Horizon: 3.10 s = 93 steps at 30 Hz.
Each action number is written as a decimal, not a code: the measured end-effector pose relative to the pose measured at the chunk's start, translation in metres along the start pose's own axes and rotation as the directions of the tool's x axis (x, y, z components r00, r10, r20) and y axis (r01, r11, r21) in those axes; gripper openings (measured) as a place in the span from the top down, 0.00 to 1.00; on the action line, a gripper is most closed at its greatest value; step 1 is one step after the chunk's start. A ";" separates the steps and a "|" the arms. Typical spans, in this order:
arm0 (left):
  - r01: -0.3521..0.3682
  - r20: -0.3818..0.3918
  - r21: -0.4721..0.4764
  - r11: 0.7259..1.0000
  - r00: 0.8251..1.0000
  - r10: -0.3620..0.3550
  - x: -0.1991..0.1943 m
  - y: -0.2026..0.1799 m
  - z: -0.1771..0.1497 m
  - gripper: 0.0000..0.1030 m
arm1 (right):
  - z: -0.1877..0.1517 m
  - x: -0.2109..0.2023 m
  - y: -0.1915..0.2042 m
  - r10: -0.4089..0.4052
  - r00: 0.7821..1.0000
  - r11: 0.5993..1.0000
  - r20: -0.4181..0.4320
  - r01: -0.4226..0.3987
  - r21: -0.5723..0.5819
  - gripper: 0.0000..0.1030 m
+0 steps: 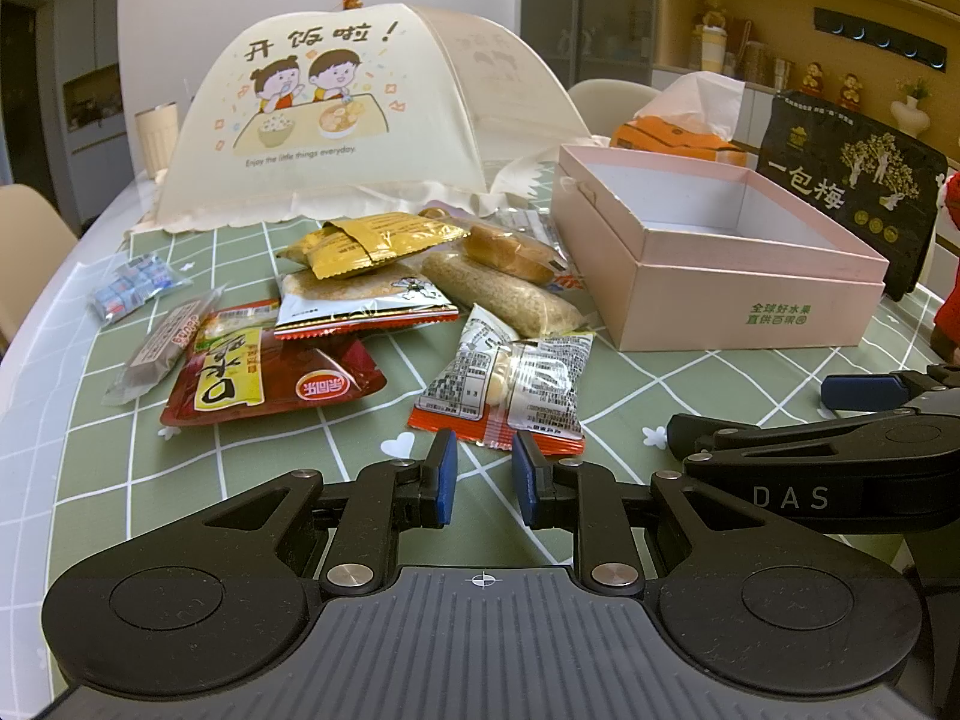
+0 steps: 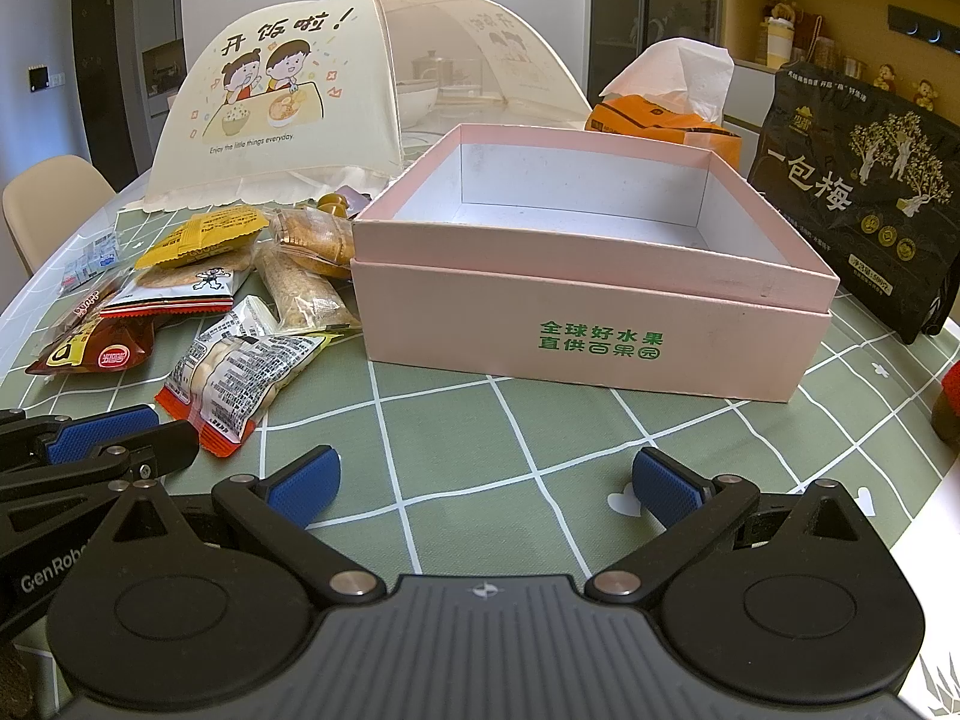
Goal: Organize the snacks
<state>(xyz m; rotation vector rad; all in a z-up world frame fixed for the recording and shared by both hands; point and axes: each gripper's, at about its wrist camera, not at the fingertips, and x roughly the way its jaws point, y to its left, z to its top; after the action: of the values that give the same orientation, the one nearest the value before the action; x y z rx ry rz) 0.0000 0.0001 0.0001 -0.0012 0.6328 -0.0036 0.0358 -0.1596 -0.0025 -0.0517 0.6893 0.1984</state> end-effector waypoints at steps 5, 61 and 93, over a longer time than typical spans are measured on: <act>0.000 0.000 0.000 1.000 1.000 0.000 0.000 0.000 0.000 0.76 | 0.000 0.000 0.000 0.000 1.000 1.000 0.000 0.000 0.000 0.00; -0.340 -0.201 -0.598 0.726 0.940 0.274 0.105 0.290 0.124 0.73 | 0.050 -0.021 0.022 0.072 0.972 0.979 -0.224 -0.112 -0.169 0.13; -0.202 -0.223 -0.668 0.717 0.973 0.066 -0.047 0.251 0.023 0.75 | 0.058 0.044 0.084 0.219 0.954 0.966 -0.203 -0.241 -0.089 0.38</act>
<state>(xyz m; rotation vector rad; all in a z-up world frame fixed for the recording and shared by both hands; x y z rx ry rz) -0.0237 0.2513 0.0455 -0.6932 0.7904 0.3842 0.0886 -0.0634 0.0159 -0.0994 0.8770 0.4619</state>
